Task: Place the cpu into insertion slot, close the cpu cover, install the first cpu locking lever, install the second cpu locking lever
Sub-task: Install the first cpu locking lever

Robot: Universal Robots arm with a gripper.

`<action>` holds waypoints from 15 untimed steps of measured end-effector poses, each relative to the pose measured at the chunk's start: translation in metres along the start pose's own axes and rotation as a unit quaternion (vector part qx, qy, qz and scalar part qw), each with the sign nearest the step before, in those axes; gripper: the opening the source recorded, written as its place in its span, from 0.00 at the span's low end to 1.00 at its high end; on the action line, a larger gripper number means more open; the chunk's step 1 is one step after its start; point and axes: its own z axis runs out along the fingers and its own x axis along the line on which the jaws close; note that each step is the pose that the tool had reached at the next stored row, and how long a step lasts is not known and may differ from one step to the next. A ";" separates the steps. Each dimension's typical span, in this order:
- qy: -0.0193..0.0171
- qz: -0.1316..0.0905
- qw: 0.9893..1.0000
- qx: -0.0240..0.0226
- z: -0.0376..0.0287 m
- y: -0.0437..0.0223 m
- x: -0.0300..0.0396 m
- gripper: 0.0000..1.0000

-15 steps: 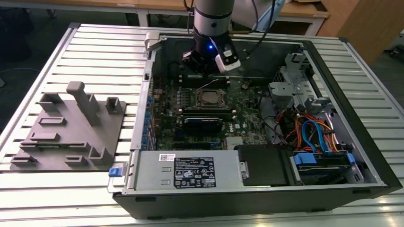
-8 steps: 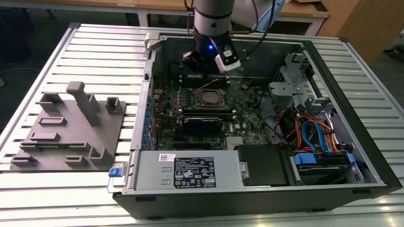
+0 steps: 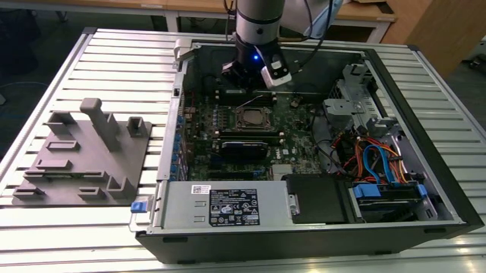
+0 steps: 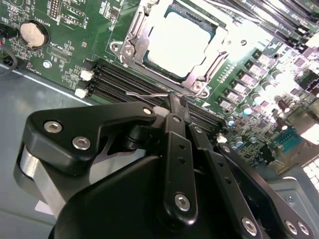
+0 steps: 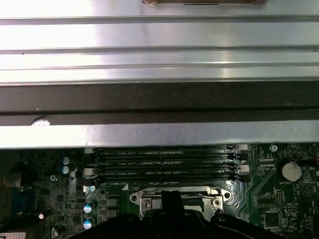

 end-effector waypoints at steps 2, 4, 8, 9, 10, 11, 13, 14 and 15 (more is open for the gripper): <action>0.000 0.000 1.000 0.000 0.0004 0.0013 -0.0006 0.10; 0.000 0.000 1.000 0.001 0.0011 0.0028 -0.0012 0.10; 0.000 0.001 1.000 0.001 0.0025 0.0067 -0.0015 0.10; 0.000 0.001 1.000 0.001 0.0028 0.0073 -0.0016 0.10; 0.000 0.001 1.000 0.001 0.0032 0.0075 -0.0020 0.10; 0.000 0.001 1.000 0.001 0.0037 0.0076 -0.0026 0.10; 0.000 0.001 1.000 0.001 0.0046 0.0079 -0.0042 0.10; 0.000 0.001 1.000 0.001 0.0050 0.0080 -0.0050 0.10; 0.000 0.001 1.000 0.001 0.0054 0.0082 -0.0058 0.10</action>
